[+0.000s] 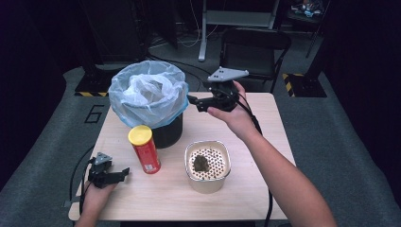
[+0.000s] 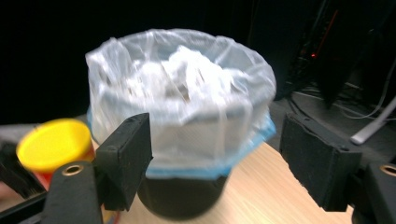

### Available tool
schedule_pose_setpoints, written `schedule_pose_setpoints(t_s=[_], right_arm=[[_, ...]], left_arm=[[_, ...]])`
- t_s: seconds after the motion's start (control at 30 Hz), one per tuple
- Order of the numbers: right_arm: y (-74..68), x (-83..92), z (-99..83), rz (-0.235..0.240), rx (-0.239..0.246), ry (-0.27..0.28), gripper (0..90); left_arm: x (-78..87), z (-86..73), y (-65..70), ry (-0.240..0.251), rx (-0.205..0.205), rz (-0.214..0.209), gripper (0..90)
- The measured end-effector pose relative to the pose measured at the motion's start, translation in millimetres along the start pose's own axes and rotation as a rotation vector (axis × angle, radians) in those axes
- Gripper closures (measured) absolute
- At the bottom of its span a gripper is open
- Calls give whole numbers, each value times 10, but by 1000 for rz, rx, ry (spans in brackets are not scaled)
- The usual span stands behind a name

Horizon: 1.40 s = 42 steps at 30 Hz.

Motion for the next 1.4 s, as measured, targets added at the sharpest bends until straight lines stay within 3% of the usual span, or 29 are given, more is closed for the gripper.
schedule_pose_setpoints(t_s=[0.13, 0.3, 0.33, 0.83, 0.9, 0.93, 1.03, 1.4], right_arm=[[63, 88, -226, -25, 11, -9, 249], [145, 149, -458, -47, -12, -13, 250], [173, 183, -564, -46, -34, -18, 254], [343, 491, -1199, -123, -111, -33, 258], [362, 522, -1276, -140, -111, -43, 253], [371, 533, -1304, -143, -115, -40, 253], [398, 569, -1390, -150, -138, -36, 253], [516, 688, -1739, -198, -172, -68, 250]], left_arm=[[69, 52, 24, 23, 25, -38, 136], [160, 138, 92, 66, 33, -82, 123], [205, 174, 162, 79, 43, -117, 122], [511, 363, 611, 154, -134, -257, 113], [517, 385, 700, 168, -133, -281, 113], [512, 395, 719, 171, -153, -287, 114], [474, 417, 807, 173, -129, -322, 113], [288, 531, 913, 151, -160, -334, 114]])
Point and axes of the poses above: each handheld gripper's, and its own axes: x roughly backward along the jaws, z roughly out of its top, y roughly to its right, the point moved 9 cm from there along -x, roughly forward along the jaws, and after that the axes turned 3 degrees about -y, right-handed, at the moved point
